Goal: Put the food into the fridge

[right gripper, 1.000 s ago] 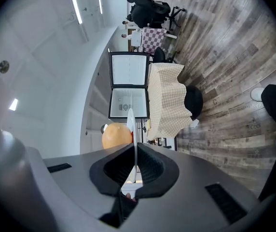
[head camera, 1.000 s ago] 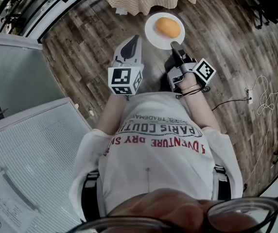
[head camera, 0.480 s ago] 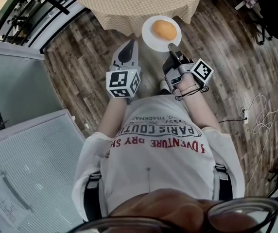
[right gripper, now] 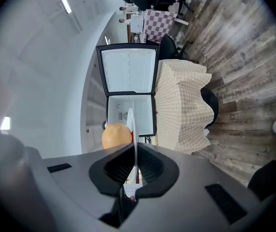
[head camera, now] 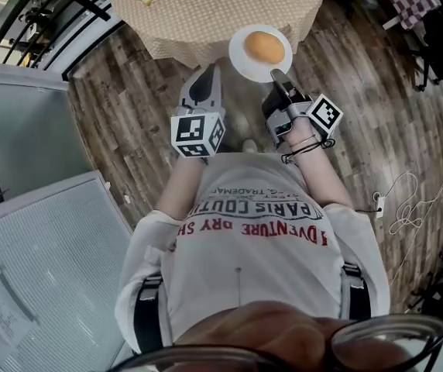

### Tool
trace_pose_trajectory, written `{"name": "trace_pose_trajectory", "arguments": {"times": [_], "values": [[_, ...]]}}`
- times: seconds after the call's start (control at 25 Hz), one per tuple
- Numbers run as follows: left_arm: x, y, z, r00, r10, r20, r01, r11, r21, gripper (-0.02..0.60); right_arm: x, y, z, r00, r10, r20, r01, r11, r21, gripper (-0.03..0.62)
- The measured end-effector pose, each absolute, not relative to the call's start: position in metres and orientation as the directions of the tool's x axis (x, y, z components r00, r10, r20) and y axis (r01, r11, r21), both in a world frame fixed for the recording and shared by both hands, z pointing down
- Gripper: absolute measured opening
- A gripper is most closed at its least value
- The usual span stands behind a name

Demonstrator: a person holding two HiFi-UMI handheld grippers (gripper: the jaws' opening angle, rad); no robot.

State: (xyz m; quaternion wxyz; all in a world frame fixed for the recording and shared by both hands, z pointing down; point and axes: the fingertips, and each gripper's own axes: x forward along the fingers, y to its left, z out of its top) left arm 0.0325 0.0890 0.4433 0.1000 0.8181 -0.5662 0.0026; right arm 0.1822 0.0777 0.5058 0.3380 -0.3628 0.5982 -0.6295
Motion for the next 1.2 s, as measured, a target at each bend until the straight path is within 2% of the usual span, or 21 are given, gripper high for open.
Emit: {"name": "trace_pose_trajectory", "arguments": {"times": [0.48, 1.2], "values": [[0.052, -0.014, 0.456, 0.341, -0.921, 0.191, -0.936, -0.314, 0.158, 0.028, 0.207, -0.024, 0.521, -0.517, -0.851, 0.095, 0.017, -0.121, -0.993, 0.032], [-0.014, -0.241, 0.444, 0.397, -0.907, 0.143, -0.909, -0.366, 0.202, 0.028, 0.142, -0.23, 0.51, -0.473, -0.872, 0.125, -0.035, -0.123, -0.992, 0.032]]}}
